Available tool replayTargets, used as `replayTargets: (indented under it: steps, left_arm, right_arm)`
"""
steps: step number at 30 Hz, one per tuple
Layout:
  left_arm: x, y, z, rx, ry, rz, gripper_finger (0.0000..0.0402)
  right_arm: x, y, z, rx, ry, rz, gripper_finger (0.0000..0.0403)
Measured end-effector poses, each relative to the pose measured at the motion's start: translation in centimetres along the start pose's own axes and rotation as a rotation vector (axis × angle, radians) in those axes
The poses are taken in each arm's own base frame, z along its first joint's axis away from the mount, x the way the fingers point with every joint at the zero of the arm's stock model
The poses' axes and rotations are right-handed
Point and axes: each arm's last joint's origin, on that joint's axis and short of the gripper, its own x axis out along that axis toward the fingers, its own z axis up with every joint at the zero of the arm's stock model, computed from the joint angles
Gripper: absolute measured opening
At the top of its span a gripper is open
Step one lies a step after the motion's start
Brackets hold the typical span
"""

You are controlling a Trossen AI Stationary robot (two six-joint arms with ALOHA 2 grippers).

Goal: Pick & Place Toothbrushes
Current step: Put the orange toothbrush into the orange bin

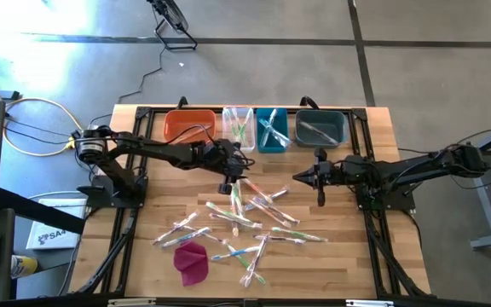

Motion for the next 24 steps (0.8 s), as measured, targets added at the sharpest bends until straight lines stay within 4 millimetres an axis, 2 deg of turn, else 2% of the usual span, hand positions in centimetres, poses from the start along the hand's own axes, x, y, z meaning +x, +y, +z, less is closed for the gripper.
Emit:
replayTargets:
  steps: [7, 17, 21, 24]
  left_arm:
    - [0.0, -0.1, -0.4, -0.034, 0.033, -0.013, 0.0129]
    - [2.8, -0.7, -1.9, -0.04, 0.054, -0.065, 0.0129]
    - [3.1, -0.6, -1.8, -0.03, 0.017, -0.083, 0.0129]
    - [3.3, -0.8, -2.3, -0.038, 0.05, -0.096, 0.0129]
  right_arm:
    - [0.0, 0.0, 0.0, -0.001, 0.0, 0.0, 0.0003]
    - [0.0, 0.0, -0.1, -0.003, 0.006, 0.0, 0.0003]
    - [0.0, 0.0, -0.1, -0.009, 0.013, -0.001, 0.0003]
    - [0.0, 0.0, -0.2, -0.024, 0.017, -0.001, 0.0003]
